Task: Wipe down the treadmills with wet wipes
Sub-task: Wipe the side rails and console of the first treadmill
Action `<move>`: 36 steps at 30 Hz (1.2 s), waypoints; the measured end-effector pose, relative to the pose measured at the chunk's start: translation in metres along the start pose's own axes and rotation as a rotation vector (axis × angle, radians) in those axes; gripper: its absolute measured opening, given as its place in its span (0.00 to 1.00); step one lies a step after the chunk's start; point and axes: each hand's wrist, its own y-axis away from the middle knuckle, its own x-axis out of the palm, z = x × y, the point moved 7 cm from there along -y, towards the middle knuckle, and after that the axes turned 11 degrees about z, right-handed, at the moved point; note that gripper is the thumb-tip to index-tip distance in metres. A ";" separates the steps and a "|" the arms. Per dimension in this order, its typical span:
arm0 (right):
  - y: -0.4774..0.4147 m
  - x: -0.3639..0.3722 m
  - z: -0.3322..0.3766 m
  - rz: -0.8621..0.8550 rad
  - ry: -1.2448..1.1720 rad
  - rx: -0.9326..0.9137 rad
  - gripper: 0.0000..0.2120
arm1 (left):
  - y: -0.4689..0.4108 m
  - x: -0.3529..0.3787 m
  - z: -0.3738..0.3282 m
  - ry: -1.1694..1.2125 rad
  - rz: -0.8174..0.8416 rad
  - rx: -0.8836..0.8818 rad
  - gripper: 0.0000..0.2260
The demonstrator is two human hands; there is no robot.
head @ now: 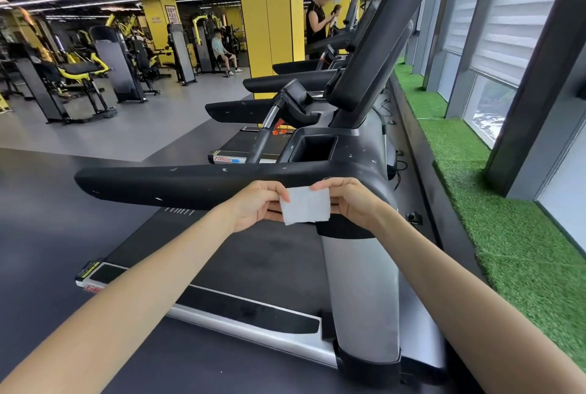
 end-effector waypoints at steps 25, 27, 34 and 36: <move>0.000 -0.038 0.031 -0.220 0.314 -0.043 0.04 | -0.033 0.037 0.015 0.269 -0.229 -0.075 0.25; 0.001 -0.046 0.026 -0.204 0.284 -0.005 0.07 | -0.034 0.043 0.014 0.293 -0.294 -0.062 0.19; 0.006 -0.063 0.022 -0.101 0.258 -0.002 0.11 | -0.044 0.051 -0.015 0.170 -0.389 0.163 0.26; 0.008 -0.067 0.023 -0.081 0.229 -0.015 0.13 | -0.046 0.063 -0.023 0.069 -0.286 0.189 0.25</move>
